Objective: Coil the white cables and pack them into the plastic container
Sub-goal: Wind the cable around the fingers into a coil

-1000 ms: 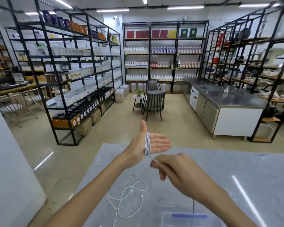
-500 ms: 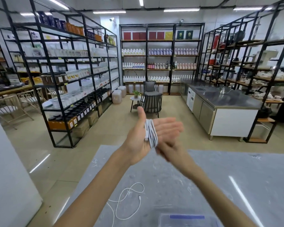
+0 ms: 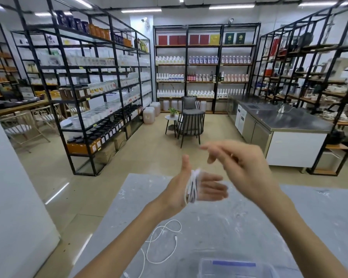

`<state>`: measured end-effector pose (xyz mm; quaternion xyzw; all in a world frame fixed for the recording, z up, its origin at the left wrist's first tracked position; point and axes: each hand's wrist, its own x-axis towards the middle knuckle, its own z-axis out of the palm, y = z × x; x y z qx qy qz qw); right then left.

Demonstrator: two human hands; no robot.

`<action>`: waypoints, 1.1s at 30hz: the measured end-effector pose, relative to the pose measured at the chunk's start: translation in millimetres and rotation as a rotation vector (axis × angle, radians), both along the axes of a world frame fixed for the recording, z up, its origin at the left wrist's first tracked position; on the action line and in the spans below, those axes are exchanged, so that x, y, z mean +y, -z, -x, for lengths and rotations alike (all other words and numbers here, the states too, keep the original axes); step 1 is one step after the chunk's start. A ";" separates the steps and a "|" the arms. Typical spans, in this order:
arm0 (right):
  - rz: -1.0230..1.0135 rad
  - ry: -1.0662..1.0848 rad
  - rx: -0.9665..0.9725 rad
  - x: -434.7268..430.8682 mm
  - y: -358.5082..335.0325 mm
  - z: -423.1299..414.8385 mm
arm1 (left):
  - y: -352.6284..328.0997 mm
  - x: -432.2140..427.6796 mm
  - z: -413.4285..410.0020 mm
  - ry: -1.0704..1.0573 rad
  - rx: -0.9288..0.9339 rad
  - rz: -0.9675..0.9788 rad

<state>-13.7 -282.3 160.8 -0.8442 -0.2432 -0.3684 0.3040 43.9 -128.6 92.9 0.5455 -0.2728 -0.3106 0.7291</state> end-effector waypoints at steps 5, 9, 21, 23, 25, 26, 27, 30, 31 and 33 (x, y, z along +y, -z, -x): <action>-0.084 -0.007 0.361 -8.0 20.3 -32.3 | 4.7 -3.8 23.6 0.020 -0.171 -0.185; -0.405 -0.299 0.818 5.7 61.1 -29.9 | 3.8 -12.2 21.3 -0.147 -0.123 -0.182; -0.351 -0.302 0.860 47.7 95.8 19.3 | -4.9 -8.0 -41.0 -0.854 -0.368 -0.165; 0.047 0.096 0.373 31.2 71.2 14.9 | 1.2 -4.3 -34.8 -0.660 -0.316 -0.165; 0.334 0.321 -0.044 11.4 41.1 3.1 | 8.1 -7.6 -18.8 -0.368 -0.203 -0.099; 0.362 0.293 -0.151 2.4 29.3 -8.4 | 9.6 -11.5 -9.4 -0.253 -0.169 -0.068; 0.300 0.210 -0.176 -4.9 19.7 -22.1 | 9.0 -15.4 -0.7 -0.169 -0.147 -0.035; -0.100 -0.093 0.115 -12.6 10.6 -54.9 | -4.4 -21.9 11.2 0.015 -0.118 0.120; -0.190 -0.190 0.295 -12.0 15.8 -60.8 | -11.4 -21.6 11.1 0.048 -0.110 0.172; -0.259 -0.275 0.539 -6.4 38.4 -64.4 | -22.1 -19.3 8.4 0.057 -0.078 0.266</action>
